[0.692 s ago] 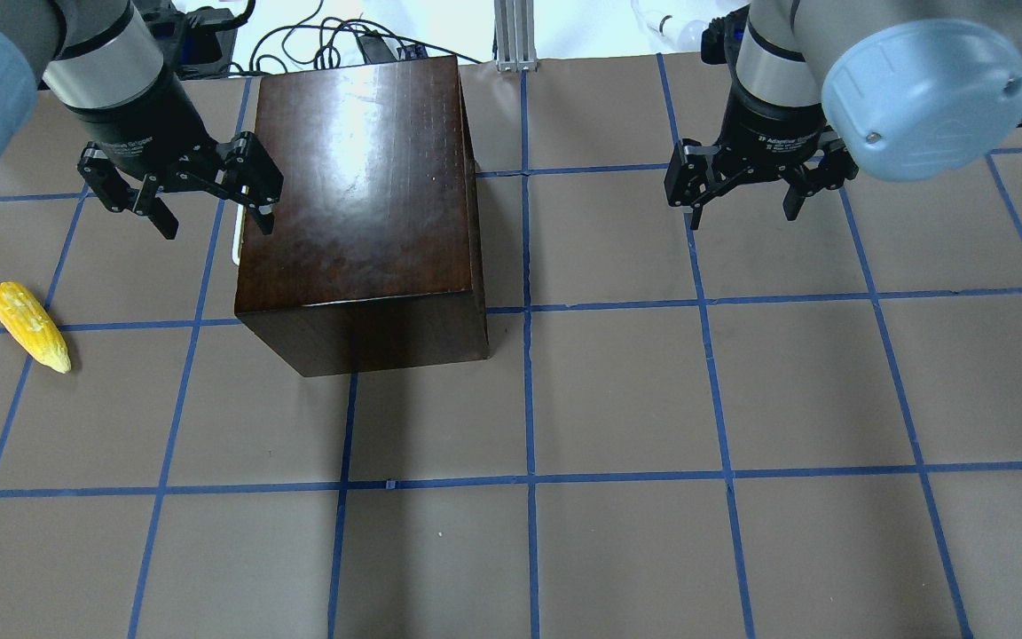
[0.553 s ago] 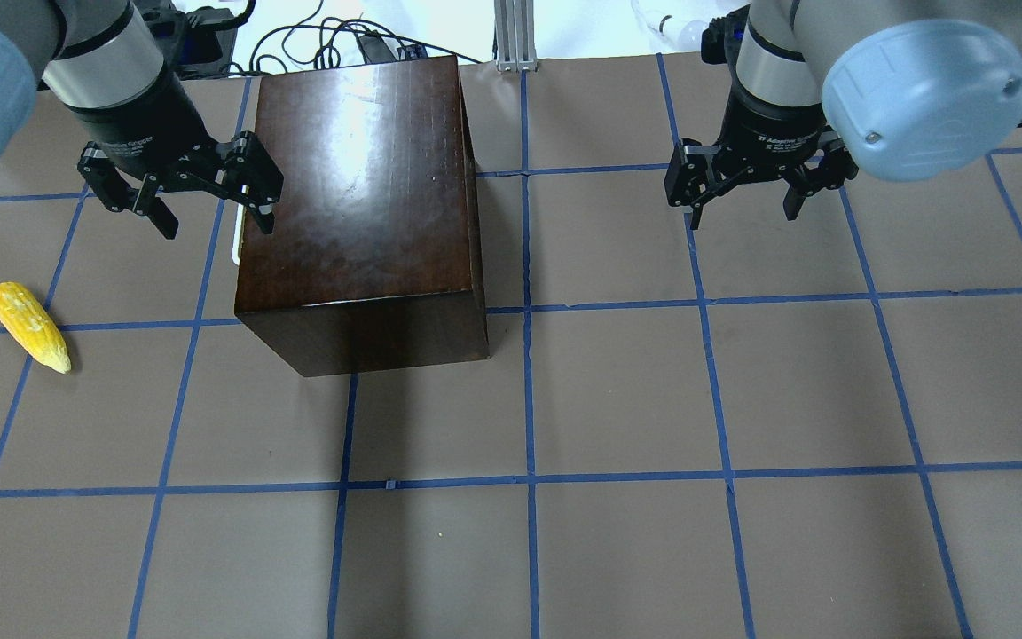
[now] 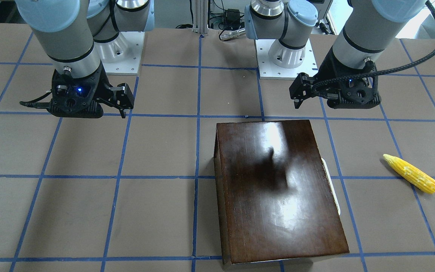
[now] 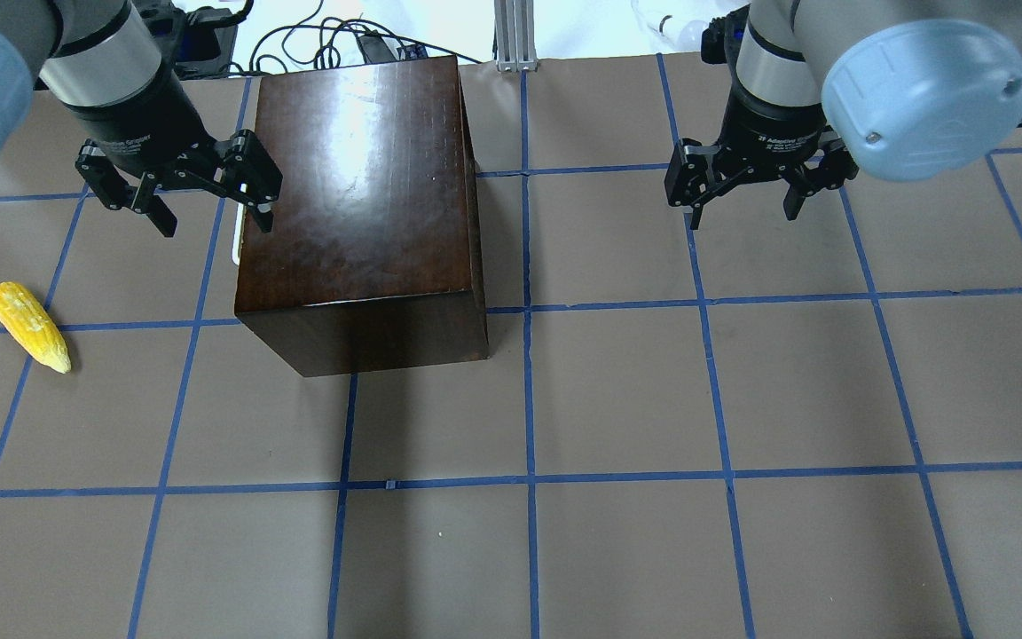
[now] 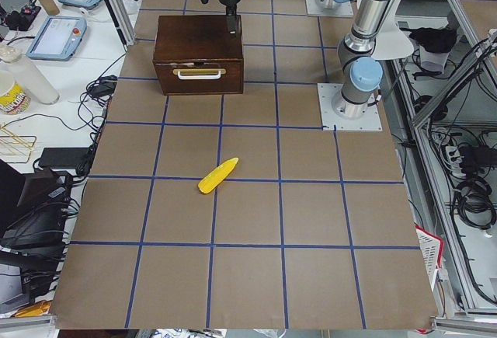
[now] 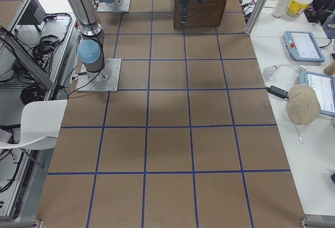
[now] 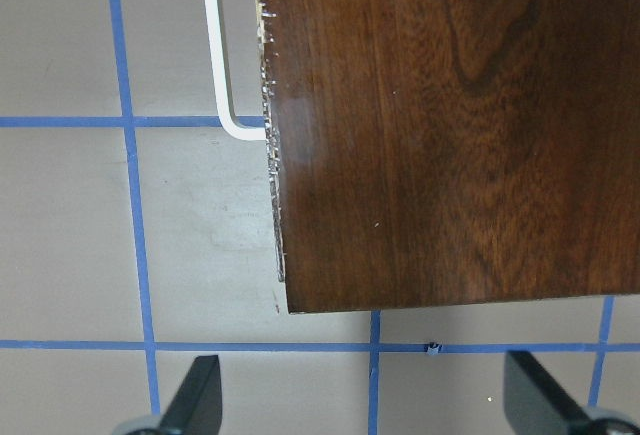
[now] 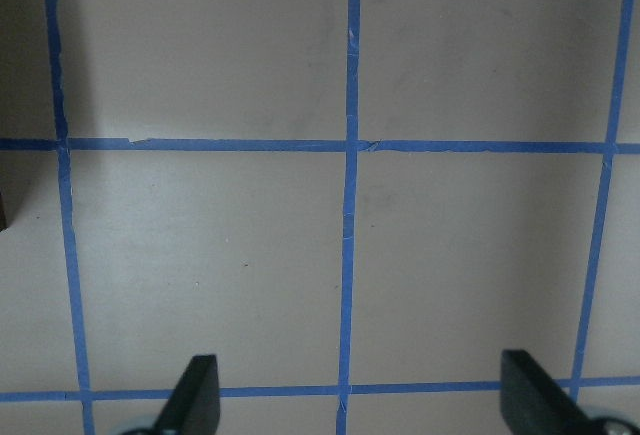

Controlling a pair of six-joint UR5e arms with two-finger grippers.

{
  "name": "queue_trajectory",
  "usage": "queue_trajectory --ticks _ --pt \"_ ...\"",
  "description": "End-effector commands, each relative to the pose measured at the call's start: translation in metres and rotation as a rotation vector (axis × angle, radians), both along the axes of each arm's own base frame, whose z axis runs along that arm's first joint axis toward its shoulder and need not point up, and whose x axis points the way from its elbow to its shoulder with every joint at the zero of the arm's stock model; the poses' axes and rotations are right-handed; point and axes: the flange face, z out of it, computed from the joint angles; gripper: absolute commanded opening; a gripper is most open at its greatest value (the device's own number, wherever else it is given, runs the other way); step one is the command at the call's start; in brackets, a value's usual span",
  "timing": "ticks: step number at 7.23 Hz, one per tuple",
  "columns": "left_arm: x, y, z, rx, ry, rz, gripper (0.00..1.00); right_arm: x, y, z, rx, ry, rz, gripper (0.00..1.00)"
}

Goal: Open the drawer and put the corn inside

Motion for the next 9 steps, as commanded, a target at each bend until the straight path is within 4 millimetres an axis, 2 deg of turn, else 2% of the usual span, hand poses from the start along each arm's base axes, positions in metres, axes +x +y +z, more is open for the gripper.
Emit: queue_trajectory --ticks 1,7,9 --pt "0.0021 -0.0003 0.0008 -0.001 -0.006 0.001 1.0 0.0 0.0 -0.0003 0.001 0.0 0.0 1.0" --pt "0.0032 0.0097 0.0045 0.021 -0.007 0.01 1.0 0.0 0.0 -0.0003 0.001 0.0 0.0 1.0" --pt "0.0061 0.0038 0.001 0.025 -0.007 0.008 1.0 0.0002 0.0 -0.0004 0.002 -0.001 0.0 1.0"
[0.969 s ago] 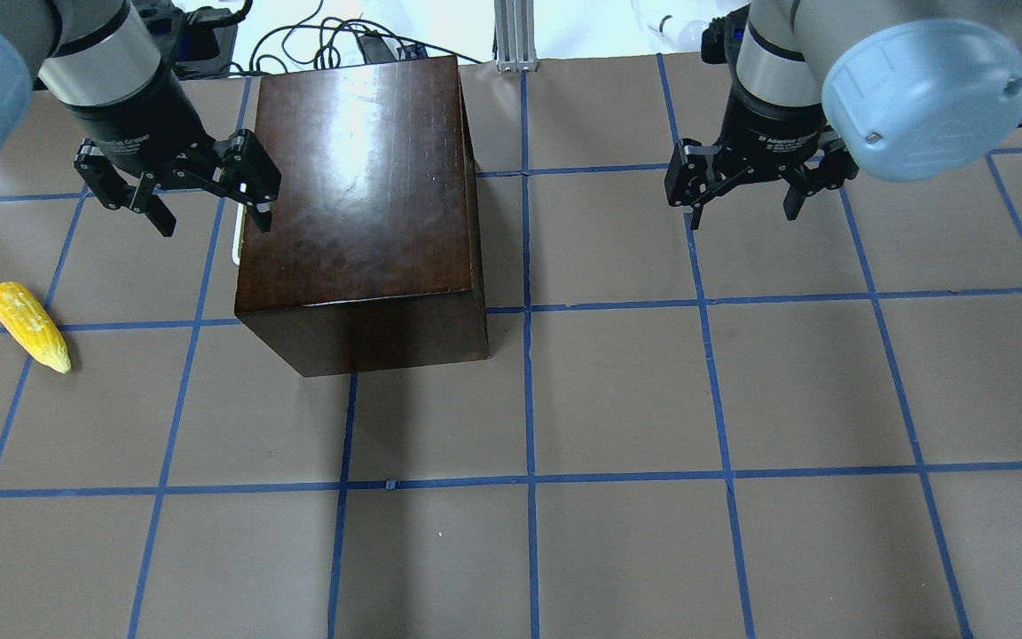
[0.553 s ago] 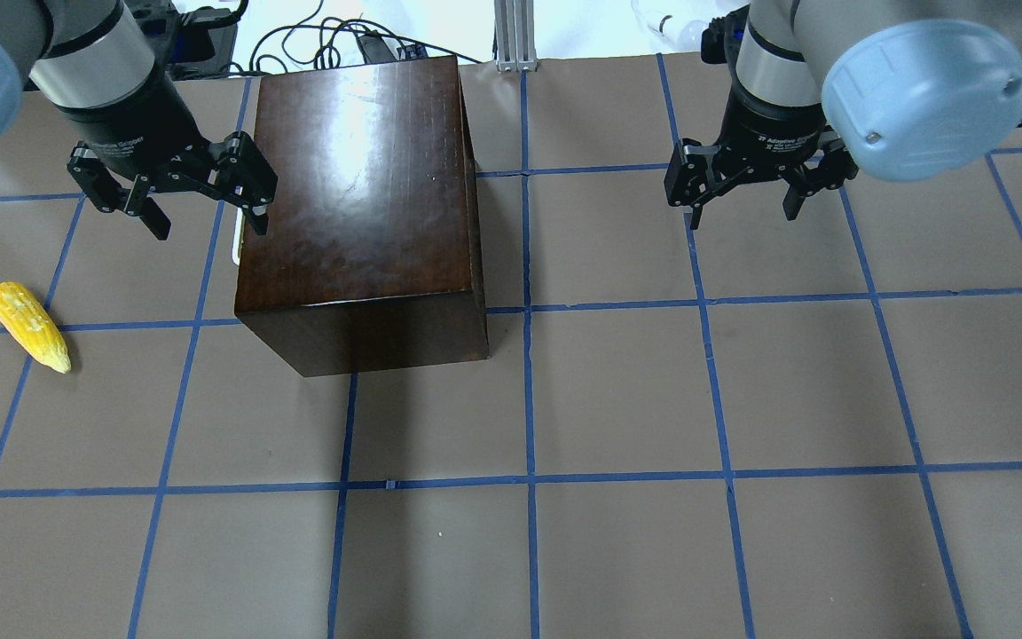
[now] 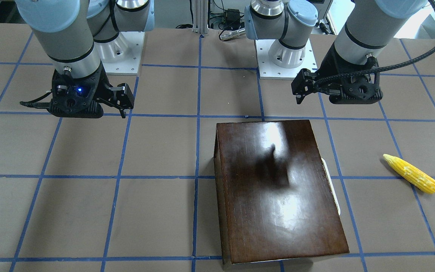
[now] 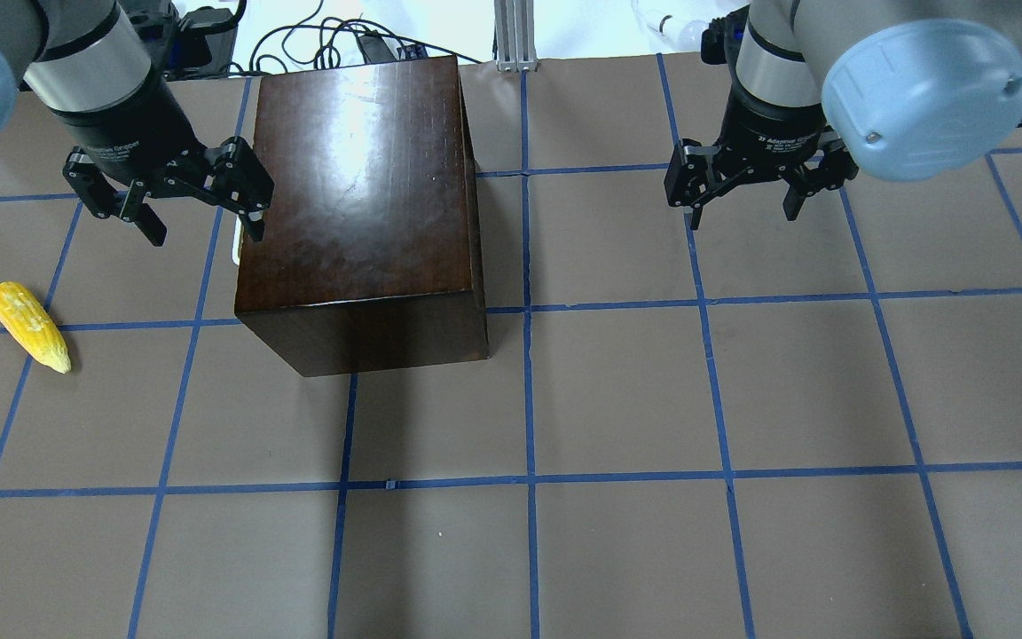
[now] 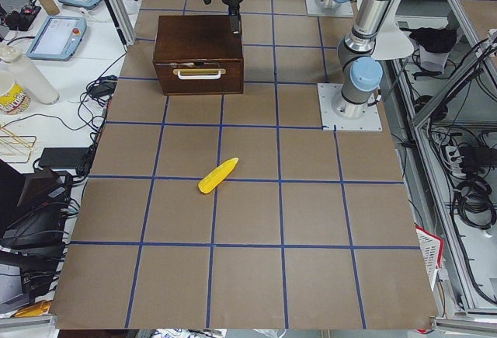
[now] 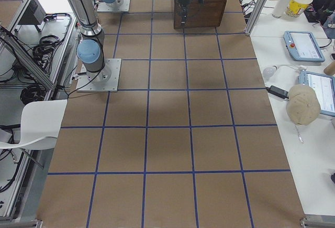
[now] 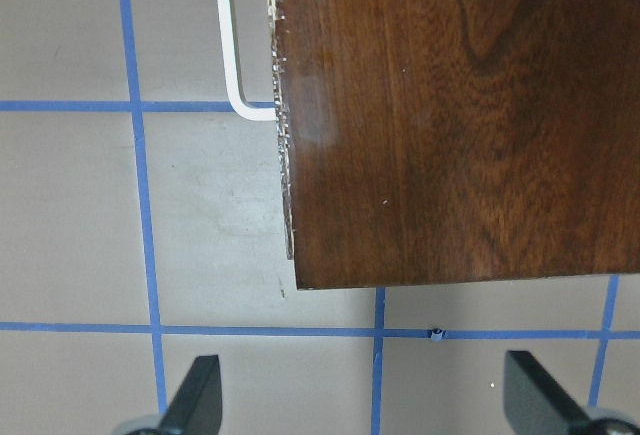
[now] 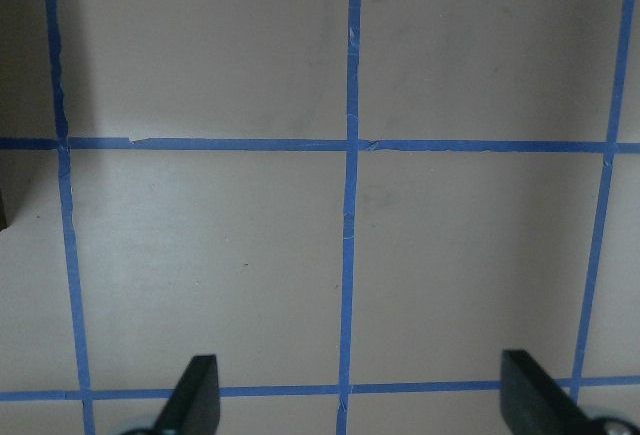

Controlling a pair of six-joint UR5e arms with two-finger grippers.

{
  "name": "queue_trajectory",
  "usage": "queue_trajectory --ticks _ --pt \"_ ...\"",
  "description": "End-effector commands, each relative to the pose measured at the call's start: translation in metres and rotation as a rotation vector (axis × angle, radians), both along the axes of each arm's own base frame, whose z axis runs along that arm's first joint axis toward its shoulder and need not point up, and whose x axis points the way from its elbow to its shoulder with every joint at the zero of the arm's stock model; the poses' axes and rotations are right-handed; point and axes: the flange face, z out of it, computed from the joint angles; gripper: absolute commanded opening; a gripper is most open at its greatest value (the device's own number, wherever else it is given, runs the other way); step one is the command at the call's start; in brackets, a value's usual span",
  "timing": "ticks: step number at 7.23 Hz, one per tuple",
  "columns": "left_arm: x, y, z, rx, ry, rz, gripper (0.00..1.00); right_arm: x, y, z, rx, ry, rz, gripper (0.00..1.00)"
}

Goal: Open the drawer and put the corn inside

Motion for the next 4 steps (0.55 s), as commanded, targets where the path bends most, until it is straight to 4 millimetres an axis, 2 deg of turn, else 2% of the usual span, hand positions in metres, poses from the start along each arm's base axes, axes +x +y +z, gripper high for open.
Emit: queue_trajectory --ticks 1,2,3,4 --pt "0.005 -0.002 0.006 -0.017 -0.003 0.006 1.0 0.0 0.0 0.001 -0.003 0.001 0.0 1.0" --pt "0.016 -0.005 0.008 -0.023 0.001 0.017 1.0 0.0 0.0 0.001 -0.002 0.001 0.0 1.0" --pt "0.036 -0.014 0.001 -0.013 0.009 0.056 1.0 0.0 0.0 0.0 0.0 0.001 0.0 1.0" --pt "0.062 -0.026 0.003 -0.067 0.007 0.1 1.0 0.0 0.0 0.0 0.0 0.001 0.0 1.0"
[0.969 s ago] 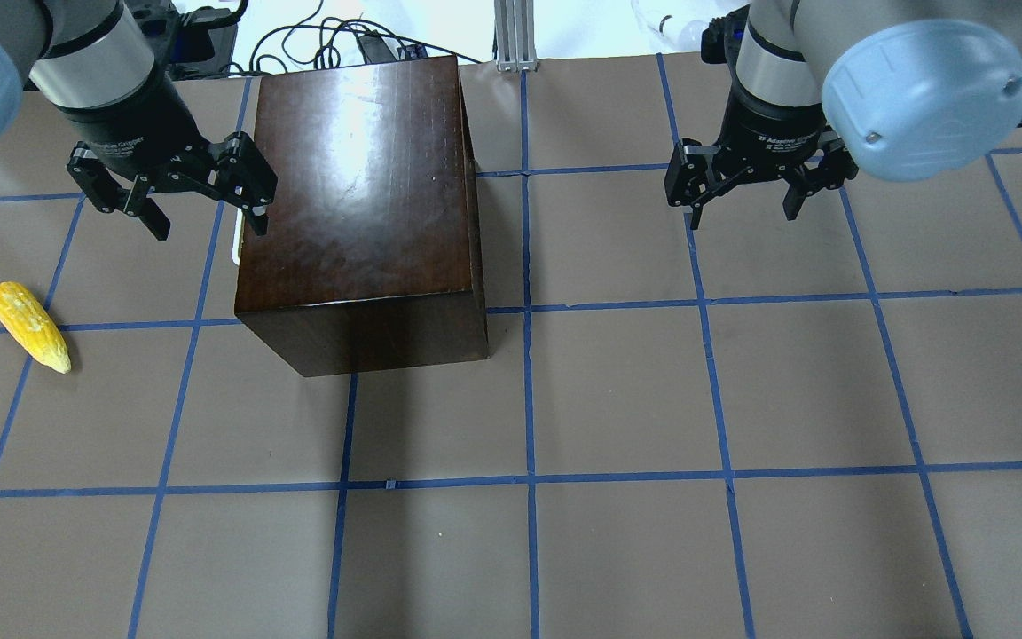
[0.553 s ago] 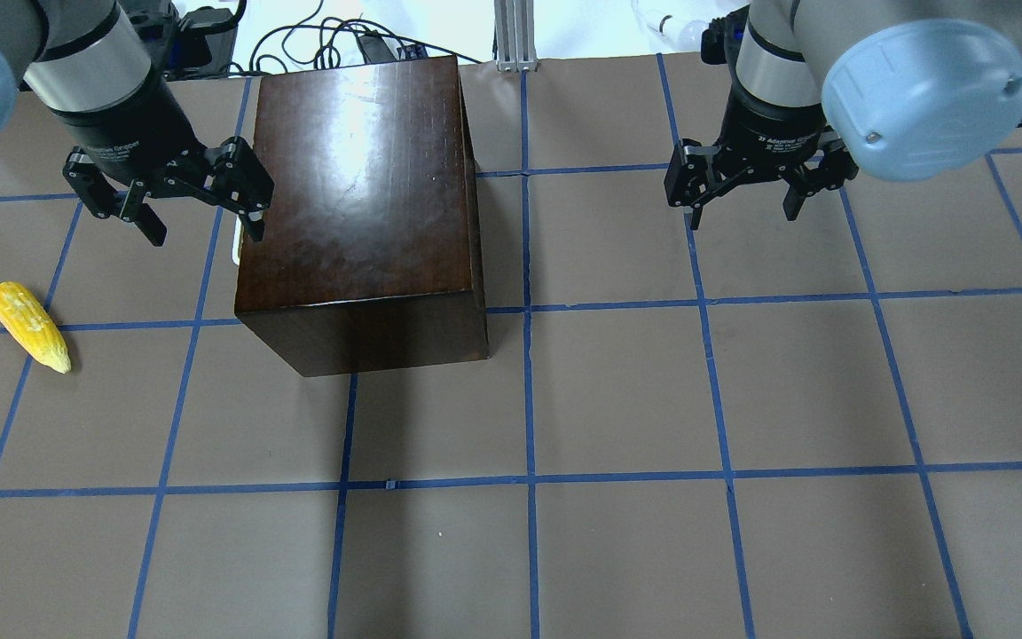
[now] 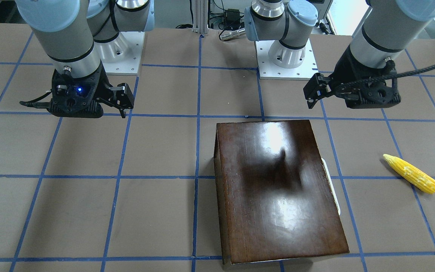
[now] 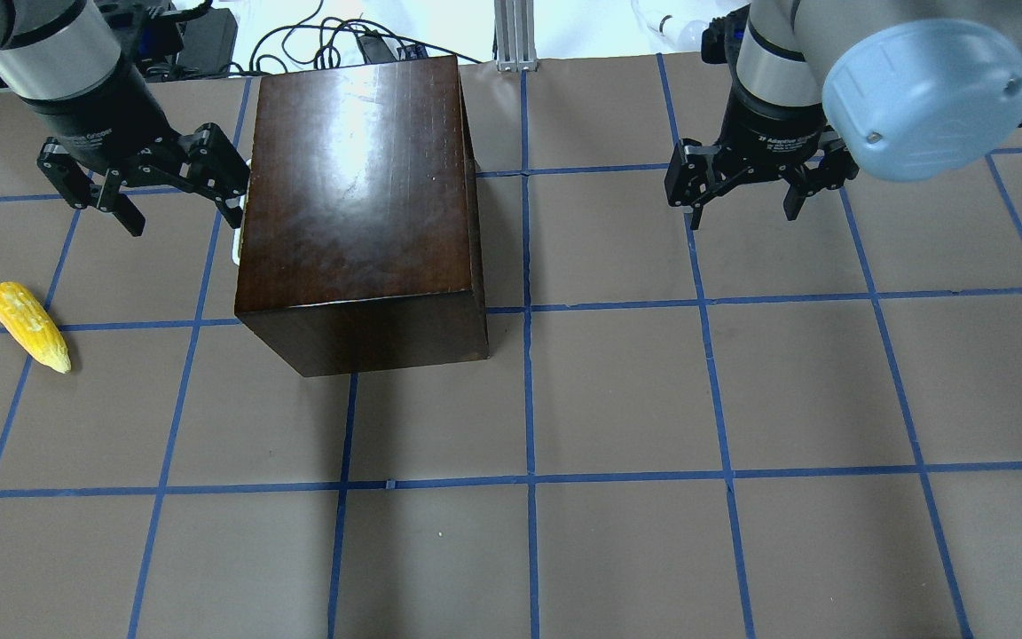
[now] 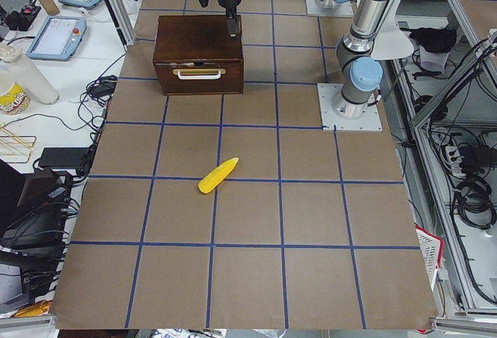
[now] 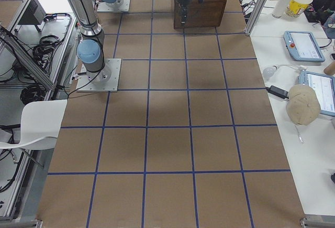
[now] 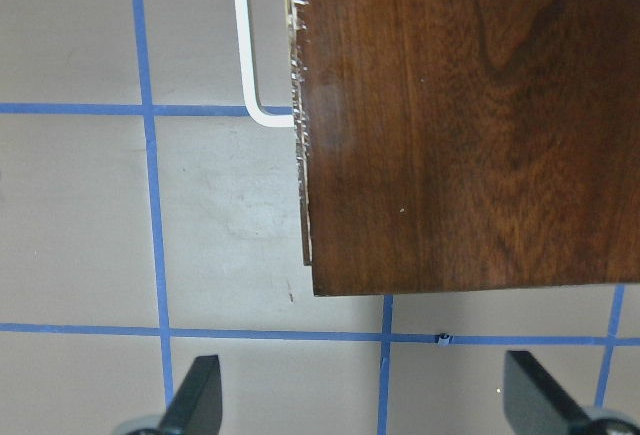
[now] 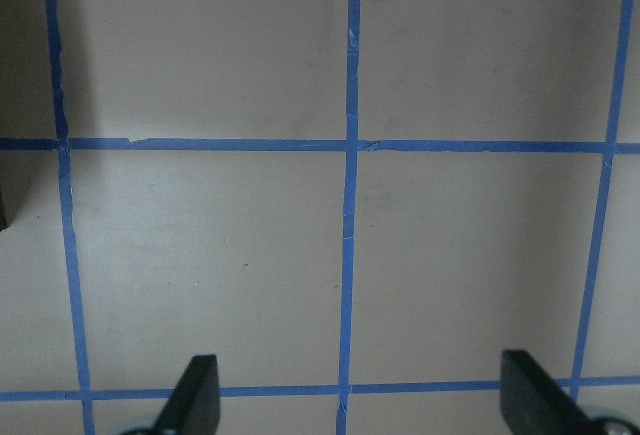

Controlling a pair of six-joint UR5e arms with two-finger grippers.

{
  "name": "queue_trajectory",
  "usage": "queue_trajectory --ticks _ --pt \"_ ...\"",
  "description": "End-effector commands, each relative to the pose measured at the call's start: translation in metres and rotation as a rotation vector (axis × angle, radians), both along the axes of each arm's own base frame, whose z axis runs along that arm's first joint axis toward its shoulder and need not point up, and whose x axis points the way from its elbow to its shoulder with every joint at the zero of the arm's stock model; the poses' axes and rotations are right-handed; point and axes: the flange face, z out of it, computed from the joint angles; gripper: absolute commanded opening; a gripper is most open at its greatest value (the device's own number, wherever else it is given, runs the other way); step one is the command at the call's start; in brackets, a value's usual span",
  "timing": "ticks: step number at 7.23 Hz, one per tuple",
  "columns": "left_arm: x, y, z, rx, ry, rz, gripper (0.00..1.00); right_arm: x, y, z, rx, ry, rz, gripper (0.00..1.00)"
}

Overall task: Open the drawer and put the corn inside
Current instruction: 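Move the left gripper outward beside the cabinet toward the white drawer handle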

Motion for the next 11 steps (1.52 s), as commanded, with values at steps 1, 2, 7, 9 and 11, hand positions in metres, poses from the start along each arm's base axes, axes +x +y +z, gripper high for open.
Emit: queue_trajectory --ticks 1,2,7,9,11 --pt "0.054 -0.022 -0.007 -0.062 -0.001 0.037 1.0 0.0 0.0 0.0 0.001 0.0 0.0 1.0" --pt "0.075 -0.03 -0.014 -0.064 -0.001 0.008 1.0 0.0 0.0 0.0 0.001 0.0 0.0 1.0" --pt "0.149 -0.082 -0.096 -0.098 0.109 -0.068 1.0 0.0 0.0 0.0 -0.001 0.001 0.0 1.0" --pt "0.144 -0.101 -0.123 -0.13 0.221 -0.065 1.0 0.0 0.0 0.0 0.001 0.0 0.0 1.0" --pt "0.145 -0.109 -0.145 -0.107 0.245 -0.061 1.0 0.0 0.0 0.0 -0.001 0.0 0.0 1.0"
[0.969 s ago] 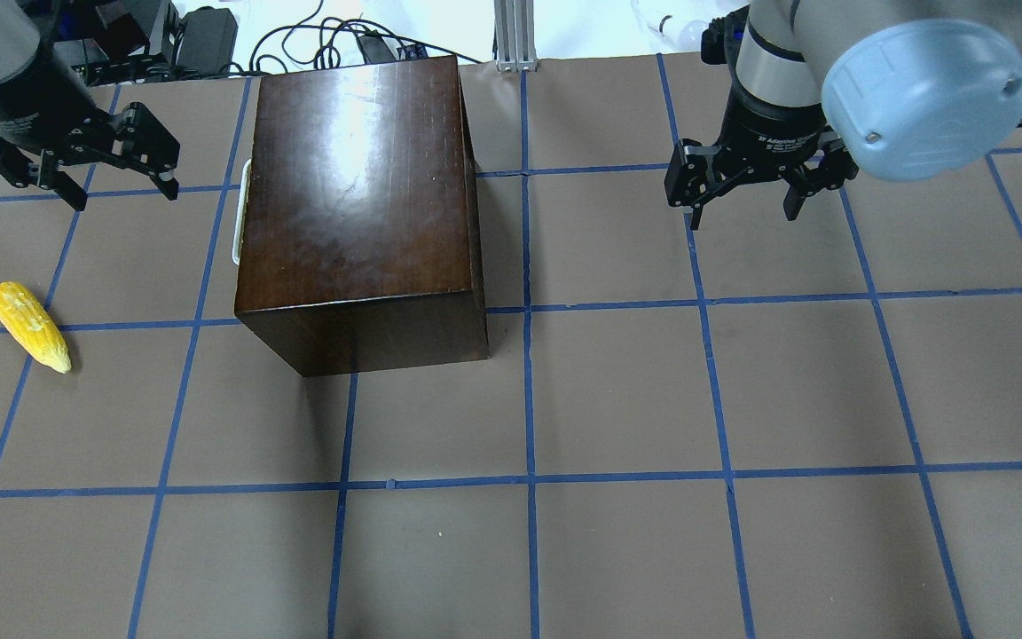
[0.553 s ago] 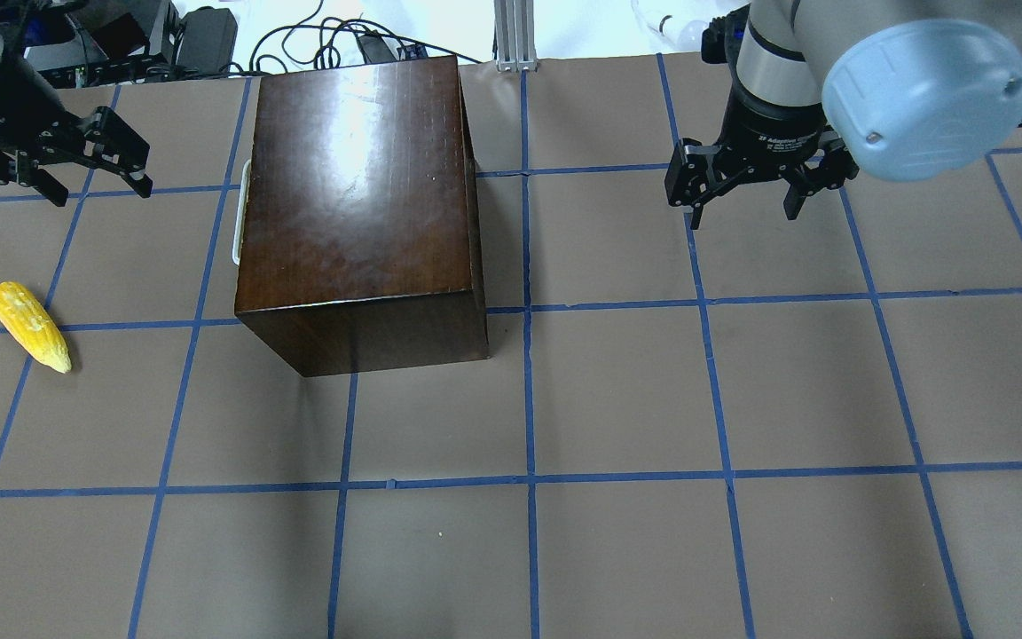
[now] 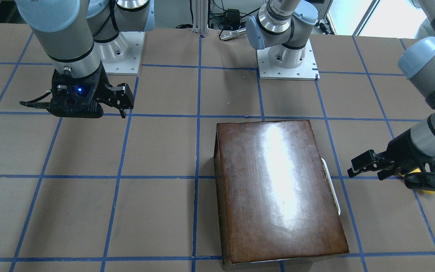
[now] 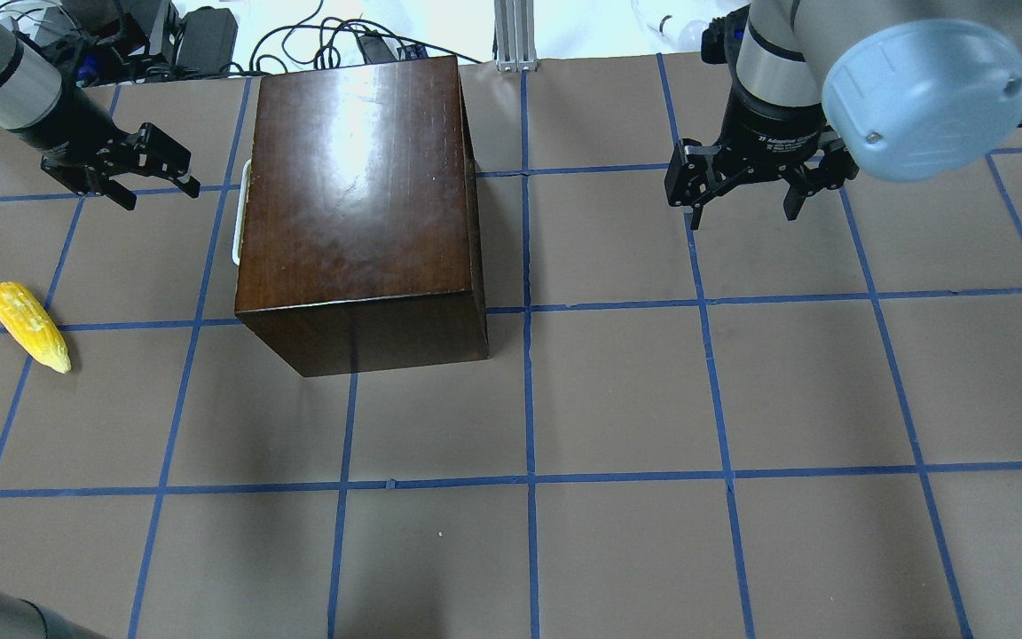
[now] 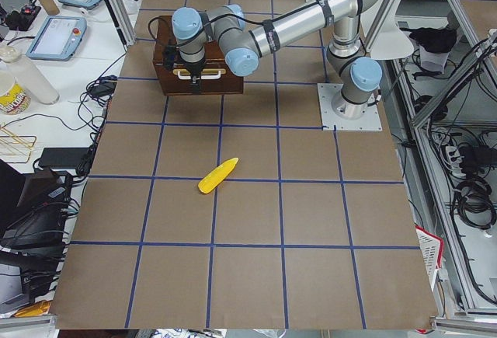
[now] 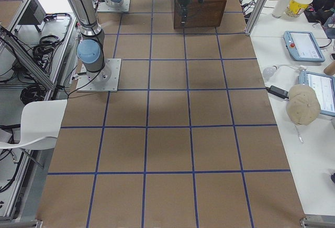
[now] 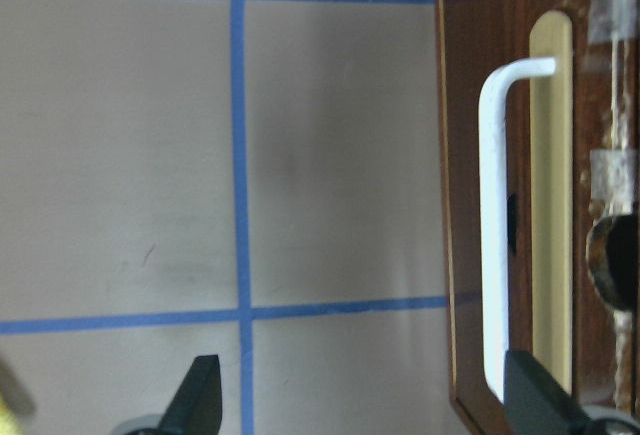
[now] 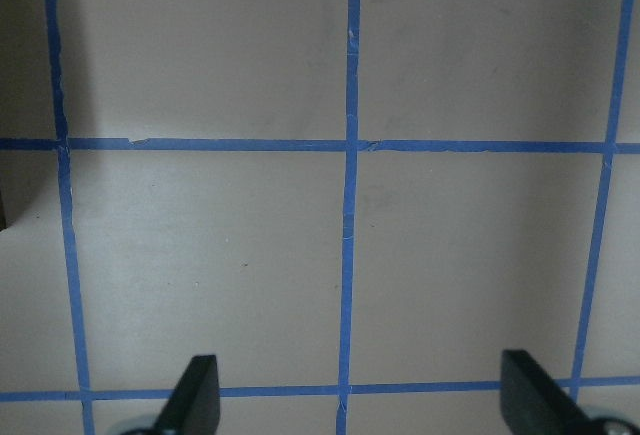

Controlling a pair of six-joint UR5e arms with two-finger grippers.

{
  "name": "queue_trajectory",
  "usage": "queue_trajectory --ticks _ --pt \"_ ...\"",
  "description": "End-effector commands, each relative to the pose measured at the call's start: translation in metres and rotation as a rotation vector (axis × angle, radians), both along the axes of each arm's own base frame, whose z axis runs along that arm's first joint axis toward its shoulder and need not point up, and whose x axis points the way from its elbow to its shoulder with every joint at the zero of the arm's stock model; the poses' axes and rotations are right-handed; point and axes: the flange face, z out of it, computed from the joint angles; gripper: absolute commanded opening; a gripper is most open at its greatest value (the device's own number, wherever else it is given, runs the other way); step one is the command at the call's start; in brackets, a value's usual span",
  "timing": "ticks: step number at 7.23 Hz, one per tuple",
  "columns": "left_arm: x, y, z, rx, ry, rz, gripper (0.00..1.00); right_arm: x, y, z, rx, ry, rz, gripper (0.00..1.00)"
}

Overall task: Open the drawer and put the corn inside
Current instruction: 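Lower the left gripper onto the white drawer handle and close it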

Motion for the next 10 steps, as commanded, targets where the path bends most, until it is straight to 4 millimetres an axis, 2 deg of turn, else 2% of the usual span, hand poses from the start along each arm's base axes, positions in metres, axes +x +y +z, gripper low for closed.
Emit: queue_trajectory --ticks 1,7,10 --pt "-0.005 -0.009 -0.019 -0.002 0.087 0.003 1.0 0.0 0.0 0.001 -0.002 0.0 0.0 1.0" --pt "-0.014 -0.021 -0.058 0.036 0.17 -0.002 1.0 0.0 0.0 0.0 0.0 0.0 0.0 1.0" --pt "-0.016 -0.018 -0.08 0.072 0.188 0.0 1.0 0.0 0.0 0.0 0.0 0.0 0.0 1.0"
